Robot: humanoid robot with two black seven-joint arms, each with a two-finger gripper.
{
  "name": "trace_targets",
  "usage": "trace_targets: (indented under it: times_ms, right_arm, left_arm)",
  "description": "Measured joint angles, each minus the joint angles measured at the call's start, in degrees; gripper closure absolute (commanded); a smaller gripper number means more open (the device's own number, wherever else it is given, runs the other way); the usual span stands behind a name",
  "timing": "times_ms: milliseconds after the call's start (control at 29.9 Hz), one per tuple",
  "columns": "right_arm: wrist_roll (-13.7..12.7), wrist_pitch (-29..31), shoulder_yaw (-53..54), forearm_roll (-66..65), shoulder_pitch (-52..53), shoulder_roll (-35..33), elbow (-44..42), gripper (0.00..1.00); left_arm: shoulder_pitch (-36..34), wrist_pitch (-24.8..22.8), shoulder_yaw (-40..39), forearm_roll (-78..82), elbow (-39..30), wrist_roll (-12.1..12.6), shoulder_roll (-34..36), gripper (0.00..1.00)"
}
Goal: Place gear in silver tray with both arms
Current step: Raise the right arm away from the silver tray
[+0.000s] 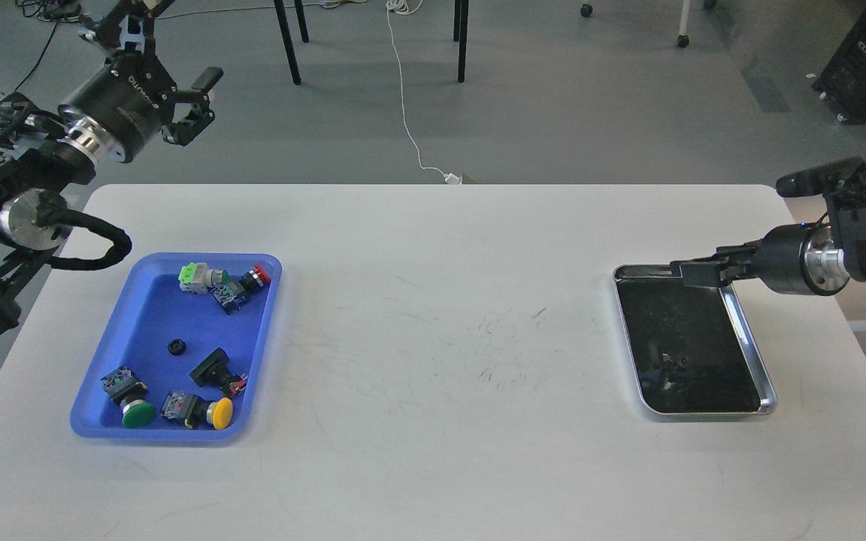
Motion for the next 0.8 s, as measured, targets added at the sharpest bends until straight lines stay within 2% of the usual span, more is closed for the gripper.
trace_targets:
  times_ms: [100, 234, 468, 635, 736, 802]
  right_arm:
    - [0.03, -3.42, 7.75, 7.35, -3.02, 0.29, -2.41, 0.04]
    - [0.03, -4.66, 14.25, 14.76, -4.24, 3.22, -8.81, 0.03]
    - [0.03, -5.55, 17.51, 28.91, -4.51, 11.04, -17.38, 0.03]
    - [0.0, -5.39, 19.75, 49.06, -5.93, 15.66, -21.17, 0.03]
    - [0.25, -5.24, 22.55, 59.08, -8.78, 17.21, -20.89, 0.03]
    - [0.8, -5.2, 26.4, 64.62, -11.58, 18.2, -20.51, 0.03]
  left_arm:
    - [0.01, -0.02, 0.48, 9.01, -2.94, -0.24, 0.67, 0.03]
    - [0.9, 1.23, 1.16, 23.04, -5.56, -0.33, 1.37, 0.03]
    - [2.68, 2.31, 3.16, 47.43, -11.19, -1.5, 5.27, 0.03]
    - [5.21, 2.78, 5.72, 67.23, -20.53, -2.63, 12.93, 0.03]
    - [7.32, 5.54, 7.2, 76.37, -23.47, -2.92, 16.72, 0.03]
    - [8.85, 9.18, 8.6, 81.7, -23.99, -3.21, 18.41, 0.03]
